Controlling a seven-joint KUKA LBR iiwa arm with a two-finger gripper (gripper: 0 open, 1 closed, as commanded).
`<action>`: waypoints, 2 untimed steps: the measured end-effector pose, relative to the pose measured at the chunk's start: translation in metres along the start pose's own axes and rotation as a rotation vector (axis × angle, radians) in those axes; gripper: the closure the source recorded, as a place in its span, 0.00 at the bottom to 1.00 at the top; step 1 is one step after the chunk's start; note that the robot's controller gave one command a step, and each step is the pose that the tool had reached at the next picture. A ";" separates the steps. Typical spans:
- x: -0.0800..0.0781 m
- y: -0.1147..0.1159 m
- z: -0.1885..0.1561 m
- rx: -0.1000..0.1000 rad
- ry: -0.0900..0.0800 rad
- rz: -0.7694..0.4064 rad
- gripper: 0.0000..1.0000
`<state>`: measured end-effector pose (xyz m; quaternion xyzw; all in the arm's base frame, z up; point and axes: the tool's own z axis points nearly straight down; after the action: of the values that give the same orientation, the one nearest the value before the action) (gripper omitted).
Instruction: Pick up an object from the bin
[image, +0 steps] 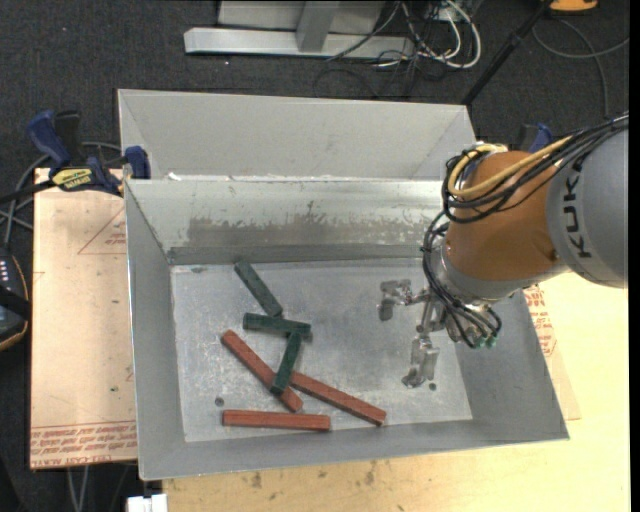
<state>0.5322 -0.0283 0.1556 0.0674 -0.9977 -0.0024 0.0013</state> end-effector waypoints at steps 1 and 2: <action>0.048 0.028 0.055 0.001 0.004 -0.010 0.00; 0.041 0.044 0.085 0.006 -0.018 0.042 0.00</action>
Offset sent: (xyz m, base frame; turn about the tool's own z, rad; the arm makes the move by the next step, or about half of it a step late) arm -0.0488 0.0194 -0.0509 -0.0073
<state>0.4859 0.0100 0.0713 0.0465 -0.9989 -0.0002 -0.0076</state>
